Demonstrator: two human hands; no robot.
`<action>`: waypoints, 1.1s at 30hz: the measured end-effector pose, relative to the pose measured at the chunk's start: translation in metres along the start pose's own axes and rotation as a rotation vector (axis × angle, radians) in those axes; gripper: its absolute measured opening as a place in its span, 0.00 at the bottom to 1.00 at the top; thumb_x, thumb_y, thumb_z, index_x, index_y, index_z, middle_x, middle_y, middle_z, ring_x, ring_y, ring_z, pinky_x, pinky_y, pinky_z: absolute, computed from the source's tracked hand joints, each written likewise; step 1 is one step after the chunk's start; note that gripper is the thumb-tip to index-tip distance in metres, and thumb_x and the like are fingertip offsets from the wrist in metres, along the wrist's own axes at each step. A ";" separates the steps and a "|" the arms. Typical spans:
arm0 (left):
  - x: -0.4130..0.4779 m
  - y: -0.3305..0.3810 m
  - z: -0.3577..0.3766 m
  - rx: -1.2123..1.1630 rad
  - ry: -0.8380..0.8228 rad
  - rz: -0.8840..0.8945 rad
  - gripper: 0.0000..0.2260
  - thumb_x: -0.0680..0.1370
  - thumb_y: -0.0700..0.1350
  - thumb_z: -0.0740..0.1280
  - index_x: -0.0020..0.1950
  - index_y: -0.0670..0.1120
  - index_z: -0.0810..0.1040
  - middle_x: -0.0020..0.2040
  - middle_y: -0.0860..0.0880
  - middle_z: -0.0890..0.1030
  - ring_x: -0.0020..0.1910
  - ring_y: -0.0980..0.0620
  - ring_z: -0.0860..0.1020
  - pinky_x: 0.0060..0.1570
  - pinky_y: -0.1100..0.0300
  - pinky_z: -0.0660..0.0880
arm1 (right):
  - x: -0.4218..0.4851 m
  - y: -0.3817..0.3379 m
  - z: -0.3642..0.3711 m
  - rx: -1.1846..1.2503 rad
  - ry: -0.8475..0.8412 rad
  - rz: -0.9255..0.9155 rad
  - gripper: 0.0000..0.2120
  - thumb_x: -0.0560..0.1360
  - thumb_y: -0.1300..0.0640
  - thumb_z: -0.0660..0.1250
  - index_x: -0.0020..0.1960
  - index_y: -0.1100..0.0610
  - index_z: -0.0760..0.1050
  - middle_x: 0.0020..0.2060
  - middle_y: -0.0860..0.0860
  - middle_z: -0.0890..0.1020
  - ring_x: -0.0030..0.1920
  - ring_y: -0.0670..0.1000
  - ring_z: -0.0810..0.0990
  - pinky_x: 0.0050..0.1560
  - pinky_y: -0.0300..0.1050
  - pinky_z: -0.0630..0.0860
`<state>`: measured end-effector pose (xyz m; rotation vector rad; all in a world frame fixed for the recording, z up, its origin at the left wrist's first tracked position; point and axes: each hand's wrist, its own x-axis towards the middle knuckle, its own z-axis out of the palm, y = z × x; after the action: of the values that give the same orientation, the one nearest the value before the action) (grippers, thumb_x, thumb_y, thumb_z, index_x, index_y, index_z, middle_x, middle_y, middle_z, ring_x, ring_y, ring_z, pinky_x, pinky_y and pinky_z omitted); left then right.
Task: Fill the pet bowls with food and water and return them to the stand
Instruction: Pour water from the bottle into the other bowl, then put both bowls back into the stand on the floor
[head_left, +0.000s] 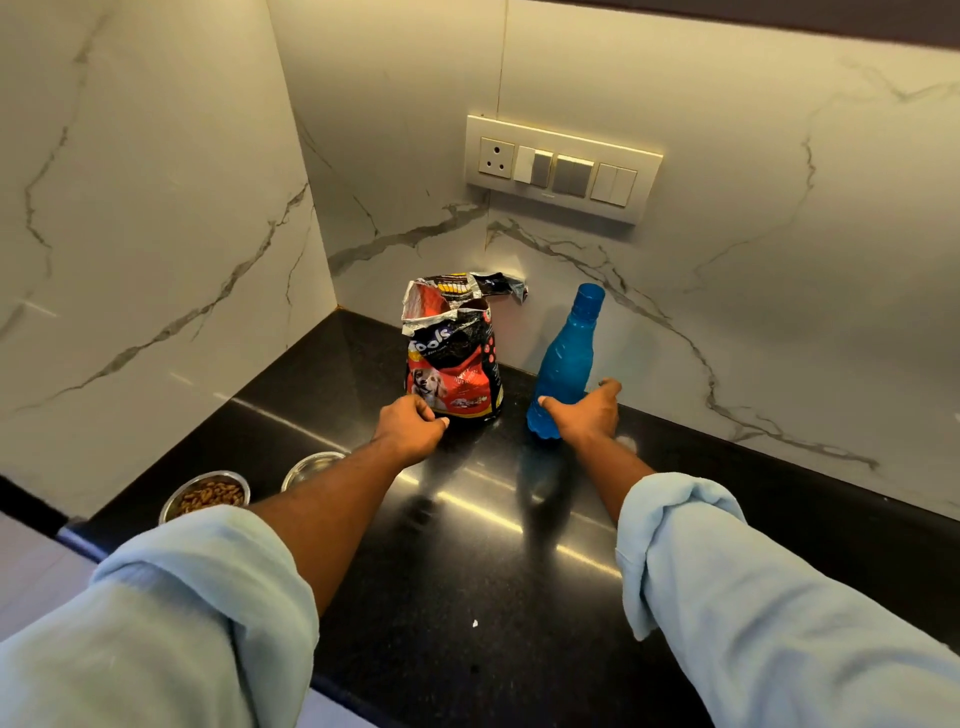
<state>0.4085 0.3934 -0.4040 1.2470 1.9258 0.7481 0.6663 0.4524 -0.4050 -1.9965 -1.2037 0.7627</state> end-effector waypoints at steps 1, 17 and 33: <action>-0.004 -0.001 -0.006 -0.006 0.012 0.003 0.10 0.75 0.49 0.76 0.44 0.47 0.78 0.46 0.44 0.85 0.46 0.42 0.86 0.52 0.44 0.85 | -0.009 0.001 0.004 0.011 -0.002 0.035 0.44 0.68 0.48 0.84 0.72 0.60 0.62 0.68 0.61 0.76 0.69 0.64 0.76 0.68 0.58 0.76; -0.065 -0.115 -0.129 0.111 0.239 -0.212 0.08 0.80 0.50 0.71 0.49 0.46 0.79 0.51 0.45 0.83 0.50 0.48 0.79 0.54 0.52 0.75 | -0.150 0.005 0.130 0.019 -0.502 0.032 0.07 0.75 0.53 0.75 0.40 0.54 0.80 0.40 0.57 0.88 0.32 0.52 0.86 0.30 0.43 0.78; -0.085 -0.224 -0.180 0.073 0.437 -0.649 0.20 0.83 0.53 0.66 0.70 0.41 0.74 0.64 0.36 0.79 0.63 0.38 0.80 0.55 0.48 0.77 | -0.221 -0.025 0.201 0.106 -0.597 0.166 0.11 0.83 0.50 0.69 0.62 0.52 0.73 0.43 0.53 0.88 0.30 0.48 0.84 0.28 0.40 0.72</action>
<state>0.1708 0.2165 -0.4524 0.4407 2.5330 0.6311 0.4116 0.3103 -0.4760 -1.8512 -1.2858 1.5504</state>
